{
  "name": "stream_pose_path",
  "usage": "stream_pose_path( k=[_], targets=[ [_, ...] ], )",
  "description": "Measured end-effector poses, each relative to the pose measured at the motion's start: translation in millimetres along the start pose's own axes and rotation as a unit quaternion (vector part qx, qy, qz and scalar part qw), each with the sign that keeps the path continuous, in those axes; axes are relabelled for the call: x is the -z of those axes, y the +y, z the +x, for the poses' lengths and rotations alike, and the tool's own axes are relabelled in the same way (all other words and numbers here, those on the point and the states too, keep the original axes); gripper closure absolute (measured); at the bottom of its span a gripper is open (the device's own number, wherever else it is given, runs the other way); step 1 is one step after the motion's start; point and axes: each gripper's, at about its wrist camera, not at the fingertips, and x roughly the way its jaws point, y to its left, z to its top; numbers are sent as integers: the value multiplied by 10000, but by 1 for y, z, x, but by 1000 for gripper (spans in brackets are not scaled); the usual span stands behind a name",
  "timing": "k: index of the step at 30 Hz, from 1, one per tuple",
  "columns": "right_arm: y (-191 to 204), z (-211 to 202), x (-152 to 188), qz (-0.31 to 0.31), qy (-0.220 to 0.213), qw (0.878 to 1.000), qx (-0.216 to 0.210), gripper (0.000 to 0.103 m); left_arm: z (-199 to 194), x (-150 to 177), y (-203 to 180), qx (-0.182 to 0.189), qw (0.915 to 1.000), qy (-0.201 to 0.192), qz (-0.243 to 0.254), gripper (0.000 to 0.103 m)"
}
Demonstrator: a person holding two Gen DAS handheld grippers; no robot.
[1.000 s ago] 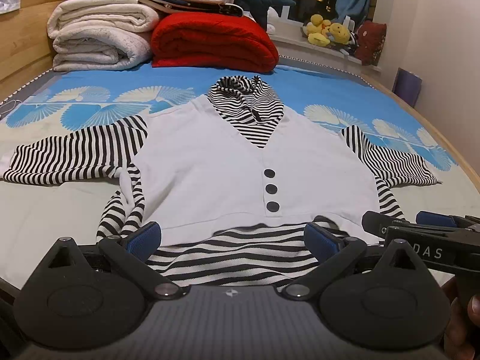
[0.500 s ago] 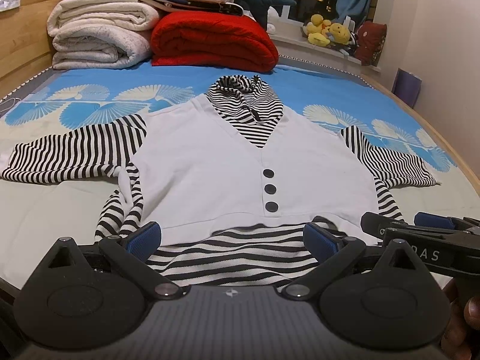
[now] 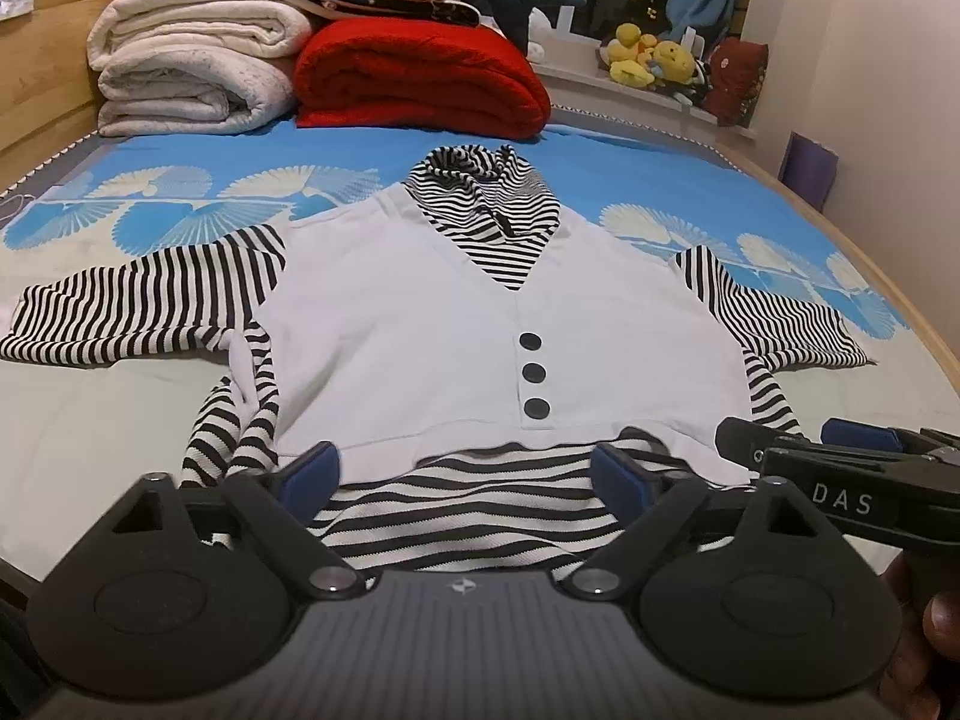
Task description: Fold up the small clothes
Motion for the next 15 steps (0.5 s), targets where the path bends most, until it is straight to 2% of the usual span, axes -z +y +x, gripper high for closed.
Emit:
stream_pose_path(
  k=[3,6,8,9,11,12,13,14,15],
  targets=[
    [0,0,0,2,-2,10000,0,16,2,0,0,-24,9999,-16,98,24],
    [0,0,-1,0,17,10000,1,19,1,-2,0,-21,9998,-53,201,38],
    [-1,-1,-2,15,-10,10000,-6,22,1,-7,3,-53,9997,106,236,54],
    [-1,-1,-2,18,-36,10000,-1,24,2,-13,8,-25,9994,272,198,58],
    [-3,-1,-3,35,-84,10000,11,34,6,-26,17,-30,9987,479,187,71],
    [-3,0,-2,58,-161,9999,13,36,8,-32,19,-83,9983,529,226,75],
    [-4,0,-3,86,-200,9998,23,41,8,-42,25,-82,9989,400,216,78],
    [-5,0,-4,109,-247,9996,25,48,9,-51,31,-117,9989,399,234,79],
    [-5,-1,-5,113,-300,9995,33,50,12,-63,38,-201,9985,435,279,80]
  ],
)
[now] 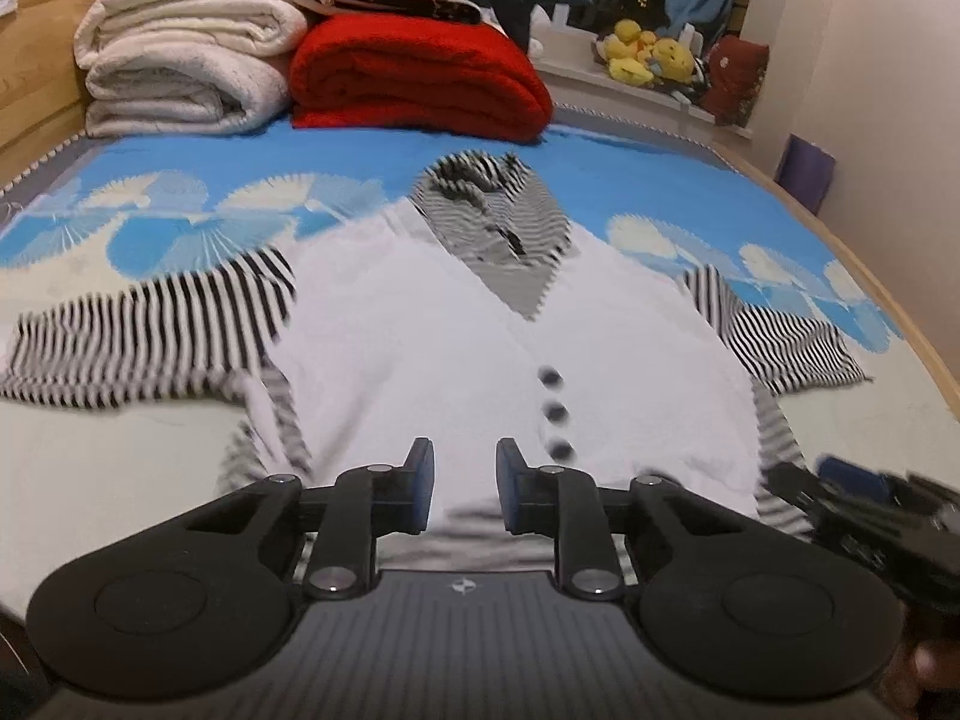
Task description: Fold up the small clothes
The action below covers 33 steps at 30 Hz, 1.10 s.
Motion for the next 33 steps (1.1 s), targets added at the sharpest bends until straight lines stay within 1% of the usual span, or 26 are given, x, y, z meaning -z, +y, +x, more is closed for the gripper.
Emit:
stream_pose_path(
  k=[2,4,5,6,8,9,11,12,14,15,16,17,18,20,21,22,24,25,26,27,28,29,30,31,32,33],
  targets=[
    [-1,-3,-4,7,-200,9998,-3,51,5,-19,14,-116,9999,43,67,83],
    [-2,-8,-11,16,-383,9992,-103,51,12,-42,32,-203,9997,-21,162,84],
    [-1,-9,-16,-22,-357,9993,-141,51,15,-51,41,-210,9996,-46,203,83],
    [0,-10,-22,-88,-436,9989,-172,51,22,-63,55,-240,9993,-68,284,83],
    [0,-13,-40,-187,-475,9984,-259,51,31,-79,78,-297,9989,-150,343,83],
    [1,-14,-51,-238,-491,9979,-346,51,36,-83,90,-287,9987,-263,318,83],
    [3,-16,-75,-459,-663,9958,-426,50,53,-94,125,-322,9987,-307,233,83],
    [5,-14,-93,-588,-749,9943,-475,49,62,-91,141,-295,9991,-295,101,83],
    [7,-7,-123,-667,-943,9917,-562,43,81,-89,179,-412,9985,-253,-262,83],
    [5,-2,-136,-597,-1044,9906,-649,40,89,-84,199,-499,9970,-175,-564,83],
    [4,6,-146,-559,-1091,9900,-700,35,100,-75,216,-545,9943,-22,-915,83],
    [4,17,-156,-548,-1131,9892,-752,32,111,-70,234,-651,9891,295,-1286,83],
    [4,28,-162,-546,-1121,9890,-793,32,117,-69,249,-717,9831,475,-1618,84],
    [5,58,-172,-654,-1081,9884,-839,32,119,-68,271,-712,9760,439,-2011,83],
    [7,68,-175,-732,-1074,9881,-824,33,120,-68,280,-786,9746,426,-2053,83],
    [7,81,-175,-765,-1042,9881,-831,33,120,-68,289,-954,9721,434,-2100,83],
    [4,99,-170,-666,-847,9899,-924,33,116,-66,310,-1167,9634,453,-2371,83],
    [3,110,-168,-543,-618,9921,-952,35,115,-62,324,-1225,9564,474,-2607,82],
    [2,115,-168,-392,-488,9930,-999,42,115,-59,338,-1293,9485,508,-2846,80],
    [7,121,-172,-423,-424,9933,-993,45,121,-55,348,-1339,9415,568,-3041,78],
    [7,124,-174,-395,-413,9927,-1065,51,120,-51,360,-1457,9317,591,-3276,73],
    [8,126,-175,-373,-427,9925,-1080,55,121,-47,372,-1530,9225,604,-3491,69],
    [10,131,-177,-416,-392,9929,-1046,58,126,-44,378,-1562,9140,662,-3685,67],
    [9,134,-177,-452,-331,9929,-1053,64,127,-40,387,-1611,9037,693,-3907,67],
    [9,138,-177,-497,-277,9929,-1048,67,127,-36,395,-1667,8939,730,-4097,67],
    [8,140,-178,-500,-247,9932,-1025,67,132,-33,399,-1705,8868,779,-4224,67]
  ],
)
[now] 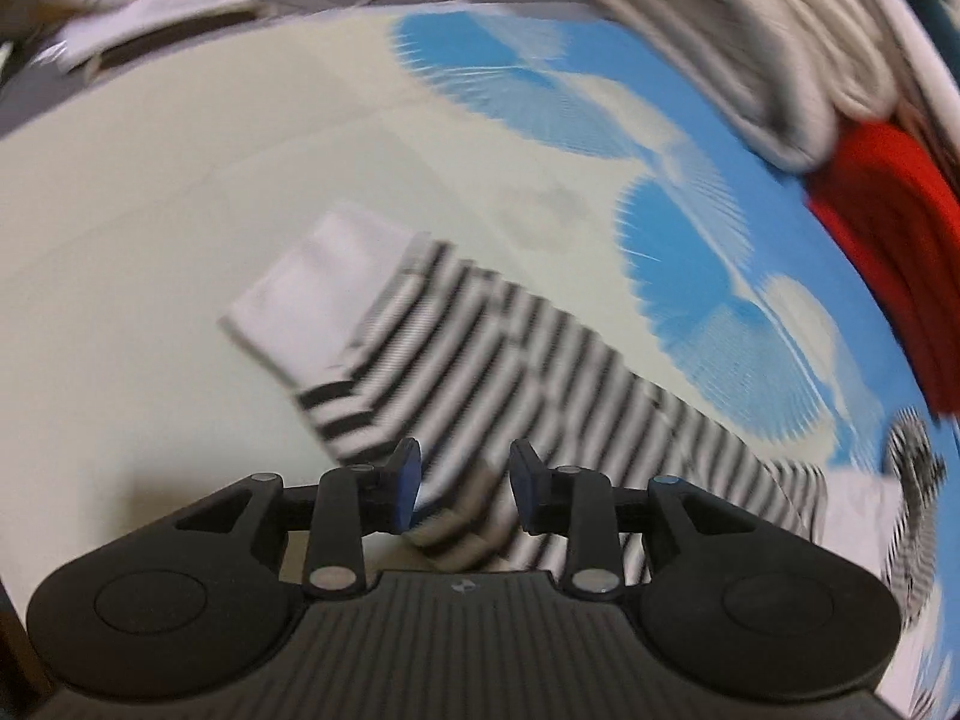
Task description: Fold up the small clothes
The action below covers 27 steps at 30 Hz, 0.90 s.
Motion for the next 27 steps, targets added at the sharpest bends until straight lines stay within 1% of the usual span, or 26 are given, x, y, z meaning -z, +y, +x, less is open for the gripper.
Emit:
stream_pose_path(
  k=[3,8,11,15,17,18,19,20,21,24,26,27],
  targets=[
    [-5,5,-2,12,46,10000,75,67,6,-5,9,-151,9995,58,-261,67],
    [-16,9,0,193,218,9995,120,67,7,-4,17,-517,9974,181,-467,67],
    [-18,11,4,222,326,9990,228,67,12,-3,24,-412,9961,296,-721,67],
    [-23,11,9,209,393,9984,354,67,14,-3,24,-418,9957,233,-793,69],
    [-25,8,13,177,433,9980,423,67,14,-1,20,-387,9962,233,-750,81],
    [-26,7,14,174,458,9977,458,67,13,0,17,-397,9963,198,-733,92],
    [-28,6,16,174,475,9975,485,67,10,2,13,-442,9964,121,-715,96],
    [-30,3,18,206,498,9972,518,67,5,4,8,-486,9968,0,-639,99],
    [-32,0,19,243,514,9970,528,67,2,5,0,-500,9973,-111,-528,100],
    [-37,-7,25,311,556,9961,605,67,-22,15,-35,-514,9966,-631,89,101],
    [-43,-11,28,405,608,9949,693,68,-40,27,-62,-327,9945,-896,442,102],
    [-46,-13,30,461,638,9945,695,69,-49,34,-76,-166,9932,-990,584,102]
  ],
)
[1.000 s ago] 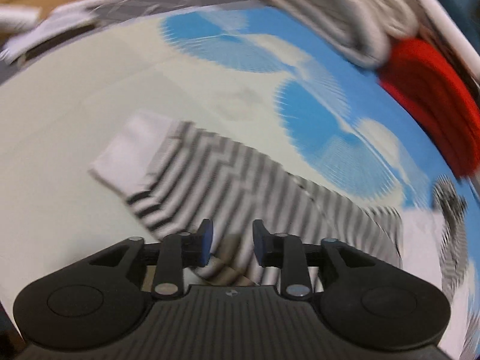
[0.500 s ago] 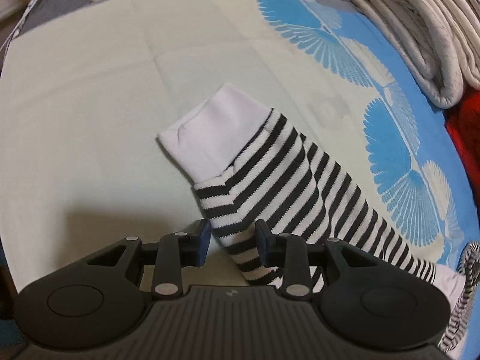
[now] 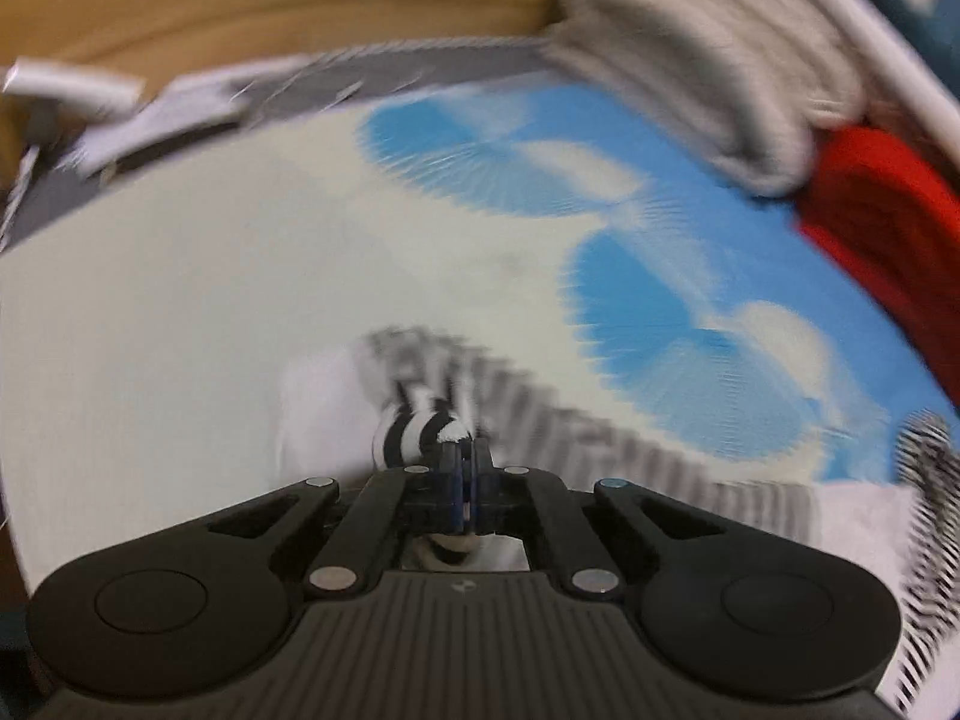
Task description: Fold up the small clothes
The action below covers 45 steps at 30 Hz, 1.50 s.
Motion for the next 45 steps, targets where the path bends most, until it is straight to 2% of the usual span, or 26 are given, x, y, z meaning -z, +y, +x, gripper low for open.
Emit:
stream_pose_path(
  k=[2,5,7,10,12,14,15,16,17,18,19,21,24,26,28,30,32,34,37,40,42,43,44,45],
  targets=[
    [-5,-1,4,81,110,9999,35,80,-23,10,-32,421,9986,-191,265,102],
    [-10,-1,13,100,214,9997,80,82,-50,30,-81,1019,9916,-409,687,102],
    [-13,0,18,119,261,9995,143,82,-69,50,-117,1503,9827,-497,960,102],
    [-20,2,21,209,313,9991,181,82,-93,86,-168,2325,9630,-448,1284,102],
    [-24,3,21,246,328,9990,204,82,-113,109,-196,2938,9432,-406,1499,102],
    [-28,7,20,283,340,9988,223,82,-135,134,-225,3620,9123,-332,1885,102],
    [-30,9,19,297,349,9987,234,82,-144,146,-237,4066,8896,-125,2078,100],
    [-33,11,19,313,364,9985,256,82,-148,155,-249,4547,8612,250,2256,89],
    [-36,13,18,335,375,9984,274,82,-149,160,-257,4833,8414,466,2374,87],
    [-39,16,17,373,392,9981,297,82,-151,164,-261,4845,8394,388,2434,87],
    [-43,19,17,421,420,9977,329,82,-149,164,-262,4655,8512,254,2411,86],
    [-49,23,17,544,487,9967,358,81,-131,155,-261,4358,8733,325,2153,86],
    [-52,34,19,771,684,9944,226,81,-99,137,-255,3511,9166,287,1890,86],
    [-49,44,21,837,847,9928,97,81,-83,129,-258,2923,9349,275,1993,86],
    [-42,58,26,881,1144,9895,-92,79,-70,124,-256,2573,9443,385,2015,86],
    [-30,71,32,854,1371,9864,-313,75,-54,116,-249,2504,9475,601,1893,86],
    [-10,81,39,557,1487,9863,-437,68,-44,113,-251,2493,9467,706,1915,86],
    [14,93,48,40,1621,9851,-570,63,-37,112,-255,2393,9447,696,2133,86],
    [50,103,58,-775,1774,9773,-858,62,-24,108,-248,2363,9427,784,2222,86],
    [81,111,77,-1796,1836,9635,-751,60,-22,108,-232,2319,9462,836,2097,86],
    [89,114,84,-2135,1797,9580,-660,60,-23,105,-229,2298,9484,853,2010,86],
    [91,114,83,-2184,1756,9577,-659,61,-21,104,-229,2289,9493,858,1979,86],
    [89,112,79,-2138,1720,9594,-660,82,-19,102,-229,2282,9496,862,1968,86],
    [85,111,73,-2053,1694,9616,-665,95,-17,101,-230,2270,9501,873,1951,86]
  ],
)
